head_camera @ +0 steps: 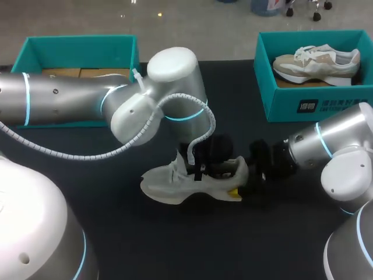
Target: Take the shoe out of the shoebox, open the shoe tongue, remove and reinsert the insole, then place the shoe into the shoebox
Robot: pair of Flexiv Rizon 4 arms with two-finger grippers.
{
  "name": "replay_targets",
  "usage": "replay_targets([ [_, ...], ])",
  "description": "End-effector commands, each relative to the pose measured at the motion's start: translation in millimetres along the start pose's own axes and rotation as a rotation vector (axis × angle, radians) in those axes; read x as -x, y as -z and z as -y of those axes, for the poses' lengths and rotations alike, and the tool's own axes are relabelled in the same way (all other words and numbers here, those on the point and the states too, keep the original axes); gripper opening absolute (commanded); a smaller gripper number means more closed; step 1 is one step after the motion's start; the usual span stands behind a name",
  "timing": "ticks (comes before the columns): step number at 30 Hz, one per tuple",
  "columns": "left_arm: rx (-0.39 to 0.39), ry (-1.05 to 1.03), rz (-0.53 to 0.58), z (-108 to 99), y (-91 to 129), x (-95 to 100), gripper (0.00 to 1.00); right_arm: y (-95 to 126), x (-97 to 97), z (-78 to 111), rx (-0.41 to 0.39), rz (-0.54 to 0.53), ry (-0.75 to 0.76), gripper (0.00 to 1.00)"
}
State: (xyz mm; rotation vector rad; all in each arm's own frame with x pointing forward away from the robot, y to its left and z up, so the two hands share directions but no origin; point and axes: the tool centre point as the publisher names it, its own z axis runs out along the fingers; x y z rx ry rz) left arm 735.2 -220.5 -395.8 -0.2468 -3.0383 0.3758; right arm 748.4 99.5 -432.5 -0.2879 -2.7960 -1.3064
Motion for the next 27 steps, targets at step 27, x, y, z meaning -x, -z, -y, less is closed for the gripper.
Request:
replay_targets([
  [27,-0.299,-0.044,-0.297,7.9,67.3,-5.6,0.00,-3.0,0.6,2.3,-0.003,0.001,-0.001,0.00],
])
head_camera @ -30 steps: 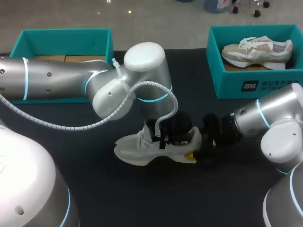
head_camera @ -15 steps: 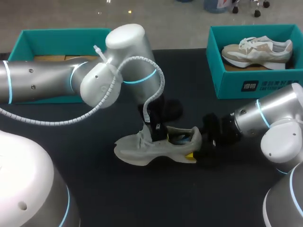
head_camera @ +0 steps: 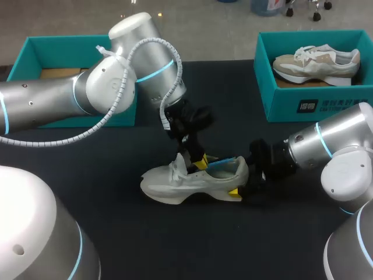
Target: Take the shoe out of the shoebox, open the shoe tongue, remove and reinsert the insole, then place the shoe into the shoebox
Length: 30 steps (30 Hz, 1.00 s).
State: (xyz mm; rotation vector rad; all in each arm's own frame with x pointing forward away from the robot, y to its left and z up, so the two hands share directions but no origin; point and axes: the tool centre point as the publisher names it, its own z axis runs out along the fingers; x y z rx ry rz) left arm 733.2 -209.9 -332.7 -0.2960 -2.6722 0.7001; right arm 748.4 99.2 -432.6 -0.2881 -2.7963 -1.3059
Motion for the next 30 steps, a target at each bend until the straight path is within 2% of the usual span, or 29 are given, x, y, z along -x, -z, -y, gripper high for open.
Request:
replay_targets([
  [1,-0.018,-0.020,-0.023,6.1,3.7,-0.9,0.00,-3.1,0.6,2.1,-0.003,0.001,-0.001,0.00],
  [3,-0.023,-0.026,-0.021,12.4,3.7,-3.2,0.00,-3.1,0.6,2.1,-0.003,0.001,-0.001,0.00],
  [9,-0.111,-0.065,-0.035,29.9,11.8,-9.1,0.00,-3.1,0.6,2.1,-0.003,0.001,-0.001,0.00],
  [15,-0.110,-0.083,-0.030,38.7,9.9,-9.7,0.00,-3.1,0.6,2.1,-0.003,0.001,-0.001,0.00],
  [16,-0.104,-0.079,-0.030,38.5,8.0,-8.8,0.10,-3.1,0.6,2.1,-0.003,0.001,-0.001,0.00],
  [17,-0.101,-0.076,-0.029,38.1,6.6,-8.4,0.32,-3.1,0.6,2.1,-0.003,0.001,-0.001,0.00],
  [18,-0.100,-0.076,-0.028,37.4,5.6,-8.4,0.40,-3.1,0.6,2.1,-0.003,0.001,-0.001,0.00],
  [20,-0.106,-0.074,-0.019,36.0,5.4,-9.2,0.40,-3.1,0.6,2.1,-0.003,0.001,-0.001,0.00],
  [22,-0.106,-0.078,0.006,34.7,7.0,-11.1,0.46,-3.1,0.6,2.1,-0.003,0.001,-0.001,0.00],
  [24,-0.103,-0.078,0.053,33.2,8.6,-12.6,0.65,-3.1,0.6,2.1,-0.003,0.001,-0.001,0.00],
  [26,-0.111,-0.081,0.082,31.3,10.2,-13.9,0.77,-3.1,0.6,2.1,-0.003,0.001,-0.001,0.00],
  [30,-0.103,-0.084,0.148,26.6,13.6,-15.8,0.90,-3.1,0.6,2.1,-0.003,0.001,-0.001,0.00],
])
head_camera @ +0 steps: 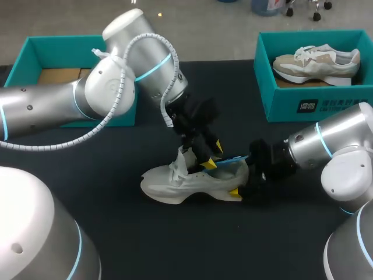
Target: Take the shoe out of the shoebox, open the shoe tongue, remove and reinsert the insole, then place the shoe into the shoebox
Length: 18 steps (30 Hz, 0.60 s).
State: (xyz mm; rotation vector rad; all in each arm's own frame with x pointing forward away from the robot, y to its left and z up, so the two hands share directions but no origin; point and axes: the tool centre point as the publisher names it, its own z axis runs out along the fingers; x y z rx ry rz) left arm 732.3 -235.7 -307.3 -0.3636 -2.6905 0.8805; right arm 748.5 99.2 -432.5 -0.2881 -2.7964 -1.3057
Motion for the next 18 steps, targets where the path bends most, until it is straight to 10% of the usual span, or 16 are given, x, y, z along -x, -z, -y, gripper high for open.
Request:
replay_targets([
  [1,0.008,-0.006,0.105,-7.2,6.7,-16.0,0.91,-3.2,0.5,2.1,-0.003,0.001,-0.001,0.00],
  [18,0.098,-0.038,0.299,-7.8,-11.8,-6.1,0.66,-3.2,0.5,2.1,-0.003,0.001,-0.001,0.00],
])
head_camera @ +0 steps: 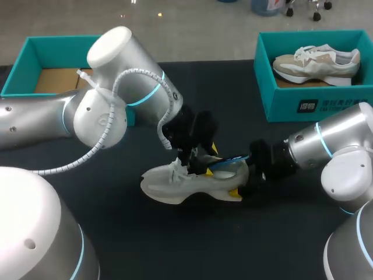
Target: Take the shoe out of the shoebox, open the shoe tongue, remove and reinsert the insole, then place the shoe into the shoebox
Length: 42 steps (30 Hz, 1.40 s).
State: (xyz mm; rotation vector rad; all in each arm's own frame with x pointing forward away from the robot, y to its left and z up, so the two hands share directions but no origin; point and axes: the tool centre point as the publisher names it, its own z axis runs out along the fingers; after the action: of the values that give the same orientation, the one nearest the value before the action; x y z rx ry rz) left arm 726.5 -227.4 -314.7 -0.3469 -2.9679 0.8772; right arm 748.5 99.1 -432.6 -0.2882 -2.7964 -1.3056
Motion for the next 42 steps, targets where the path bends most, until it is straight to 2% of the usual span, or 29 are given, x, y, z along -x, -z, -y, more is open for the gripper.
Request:
replay_targets([
  [1,0.012,0.001,0.049,2.9,-9.4,-1.4,0.64,-3.2,0.5,2.0,-0.003,0.001,-0.001,0.00],
  [4,0.017,0.000,0.072,2.4,-13.9,-0.7,0.62,-3.2,0.5,2.0,-0.003,0.001,-0.001,0.00],
  [8,0.019,0.006,0.107,0.7,-17.8,0.9,0.51,-3.2,0.5,2.0,-0.003,0.001,-0.001,0.00],
  [23,0.030,0.048,0.152,-11.6,-12.6,0.0,0.42,-3.2,0.5,2.0,-0.003,0.001,-0.001,0.00],
  [25,0.030,0.055,0.151,-13.3,-13.1,0.7,0.33,-3.2,0.5,2.0,-0.003,0.001,-0.001,0.00],
  [27,0.029,0.060,0.150,-14.5,-13.6,0.5,0.11,-3.2,0.5,2.0,-0.003,0.001,-0.001,0.00],
  [29,0.029,0.062,0.149,-14.8,-13.8,0.4,0.00,-3.2,0.5,2.0,-0.003,0.001,-0.001,0.00],
  [35,0.002,0.064,0.138,-10.1,-8.8,1.0,0.00,-3.2,0.5,2.0,-0.003,0.001,-0.001,0.00],
  [42,-0.088,0.062,0.088,0.2,5.6,1.5,0.00,-3.2,0.5,2.0,-0.003,0.001,-0.001,0.00],
])
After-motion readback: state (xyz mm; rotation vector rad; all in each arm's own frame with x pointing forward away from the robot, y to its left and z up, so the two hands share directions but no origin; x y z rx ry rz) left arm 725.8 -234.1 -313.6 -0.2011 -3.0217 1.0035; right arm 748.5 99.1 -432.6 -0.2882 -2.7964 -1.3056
